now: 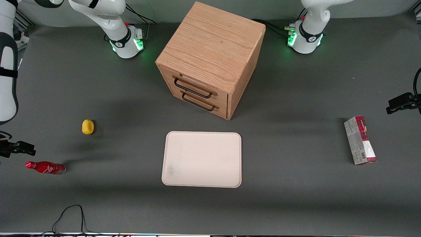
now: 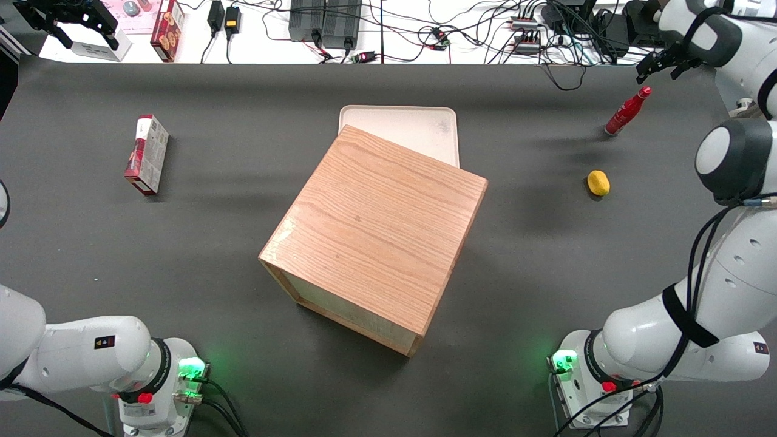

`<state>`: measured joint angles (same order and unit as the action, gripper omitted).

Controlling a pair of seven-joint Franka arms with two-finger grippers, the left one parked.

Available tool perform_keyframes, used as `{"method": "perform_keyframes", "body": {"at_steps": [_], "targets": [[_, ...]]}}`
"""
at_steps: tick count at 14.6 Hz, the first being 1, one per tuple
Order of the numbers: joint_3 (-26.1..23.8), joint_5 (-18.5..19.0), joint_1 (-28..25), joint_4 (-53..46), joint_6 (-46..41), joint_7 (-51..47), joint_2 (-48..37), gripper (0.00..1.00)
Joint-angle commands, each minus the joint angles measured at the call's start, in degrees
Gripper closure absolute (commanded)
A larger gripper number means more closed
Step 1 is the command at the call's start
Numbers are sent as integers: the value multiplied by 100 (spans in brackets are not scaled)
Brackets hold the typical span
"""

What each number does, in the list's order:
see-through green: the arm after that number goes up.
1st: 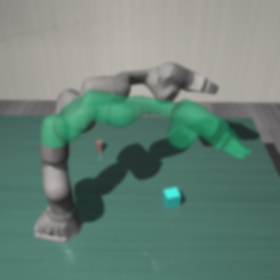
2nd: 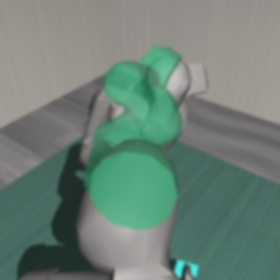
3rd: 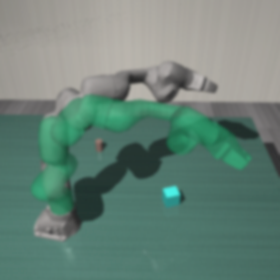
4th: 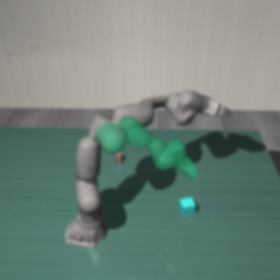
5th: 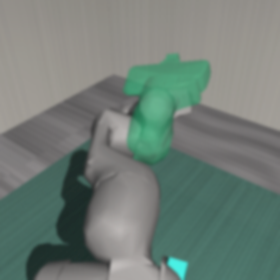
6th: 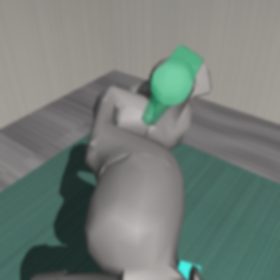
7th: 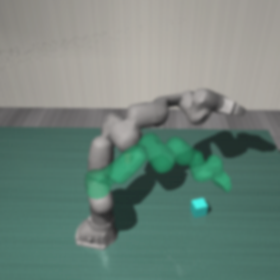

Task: Place coke bottle on tray
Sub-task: 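Move the open right gripper down over the red Coca-Cola bottle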

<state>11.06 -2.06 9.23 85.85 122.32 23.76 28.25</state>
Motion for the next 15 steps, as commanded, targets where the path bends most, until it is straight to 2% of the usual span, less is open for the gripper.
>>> {"method": "perform_keyframes", "body": {"at_steps": [1,5,13,14,15], "targets": [[-7,-137,70,-235,396,199,364,0],[-25,-435,114,-226,574,339,567,0],[-25,-488,185,-182,1109,445,910,1],[-25,-593,185,-182,1127,445,928,3],[-25,-620,185,-182,1127,515,928,9]]}}
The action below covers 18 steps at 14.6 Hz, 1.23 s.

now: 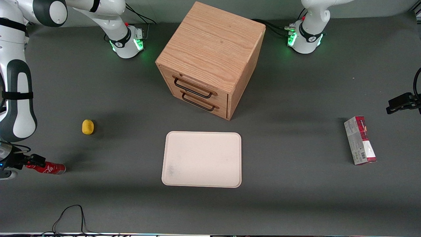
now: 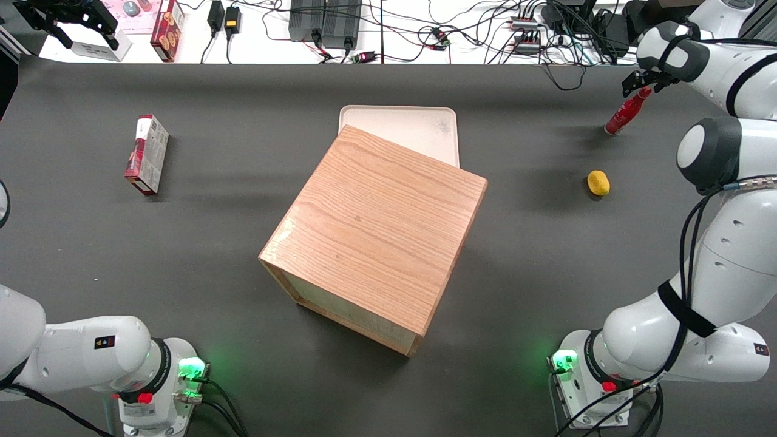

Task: Place coke bottle on tray

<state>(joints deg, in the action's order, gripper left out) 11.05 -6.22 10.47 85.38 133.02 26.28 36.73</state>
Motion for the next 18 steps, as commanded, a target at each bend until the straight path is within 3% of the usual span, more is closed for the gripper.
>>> {"method": "perform_keyframes", "body": {"at_steps": [1,4,5,8,10,15,18], "targets": [[-24,-204,61,-136,58,368,80,21],[-16,-310,61,-118,58,492,80,66],[-15,-319,61,-118,58,492,80,75],[-7,-319,43,-109,180,737,89,80],[2,-319,43,-48,225,747,80,100],[2,-310,-18,-65,155,668,-8,100],[11,-240,-132,-144,-389,353,-244,100]]}}
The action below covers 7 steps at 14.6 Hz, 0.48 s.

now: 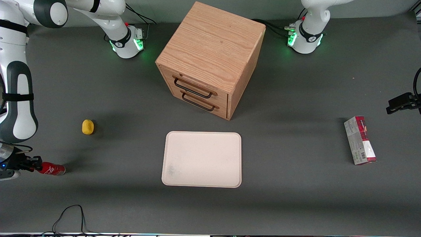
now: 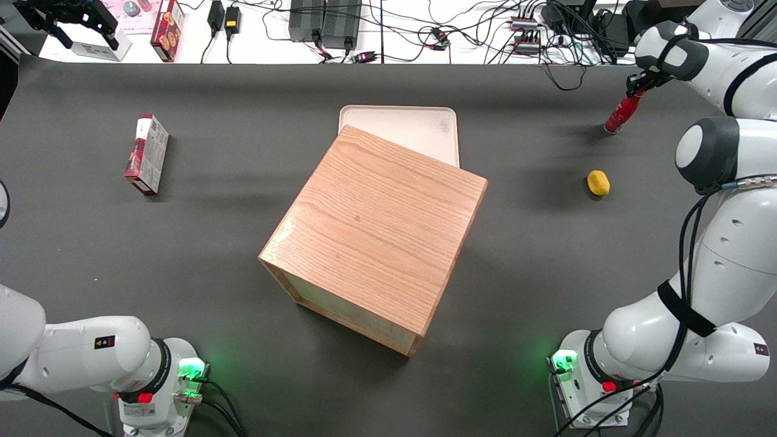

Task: Place coke bottle on tray

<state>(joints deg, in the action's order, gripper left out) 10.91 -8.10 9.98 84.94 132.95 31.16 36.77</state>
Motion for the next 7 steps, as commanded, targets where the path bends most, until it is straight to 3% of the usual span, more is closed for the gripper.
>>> {"method": "perform_keyframes", "body": {"at_steps": [1,4,7], "targets": [[25,-51,-163,-205,-671,-276,-345,100],[25,-7,-409,-521,-1637,-951,-810,100],[-45,510,-751,-1100,-2693,-1908,-1144,100]]}}
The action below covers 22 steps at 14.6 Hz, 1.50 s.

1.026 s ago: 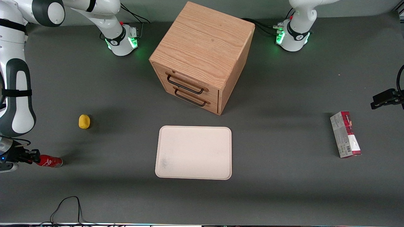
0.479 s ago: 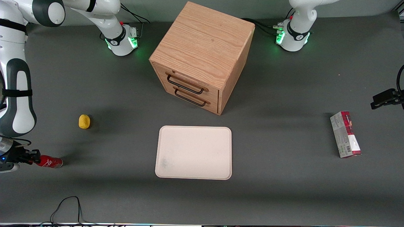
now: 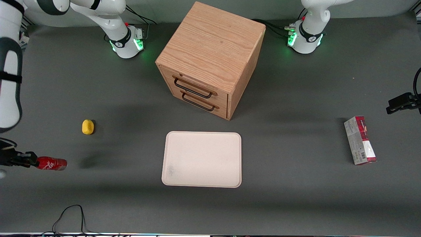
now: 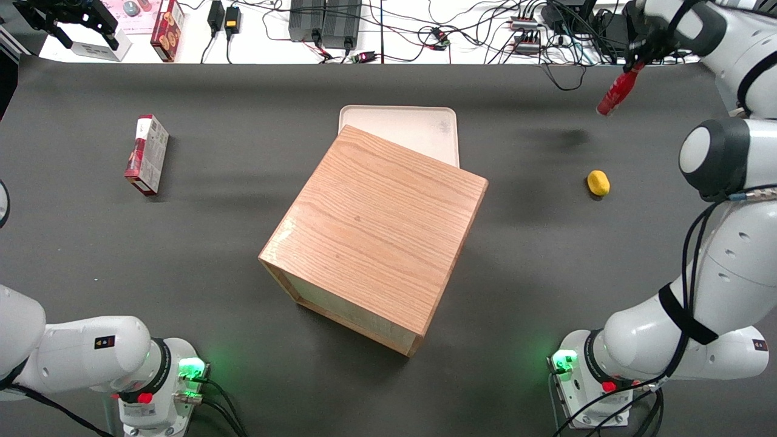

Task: Place coke bottle on tray
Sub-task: 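Carry the held bottle over to the cream tray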

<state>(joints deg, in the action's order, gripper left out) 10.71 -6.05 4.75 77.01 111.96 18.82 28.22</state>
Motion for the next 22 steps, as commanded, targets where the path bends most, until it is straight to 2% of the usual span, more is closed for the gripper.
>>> {"method": "perform_keyframes", "body": {"at_steps": [1,2,4,5,8,11,14,18,20,22], "targets": [[-78,402,-376,-431,-857,-1139,-404,100],[-261,612,-526,-554,-1095,-1561,-492,100],[-944,1192,-571,-940,-1674,-2370,-546,100],[-1288,1307,-571,-1108,-1860,-2826,-546,100],[-2211,1449,-563,-1171,-1853,-4058,-537,100],[-2827,1475,-632,-1127,-1407,-4735,-310,100],[-3135,1642,-808,-996,-503,-5239,112,100],[-3154,1993,-1072,-960,211,-5371,736,100],[-3154,2038,-1151,-960,519,-5441,982,100],[-3154,2300,-1221,-942,809,-5529,1228,100]]}}
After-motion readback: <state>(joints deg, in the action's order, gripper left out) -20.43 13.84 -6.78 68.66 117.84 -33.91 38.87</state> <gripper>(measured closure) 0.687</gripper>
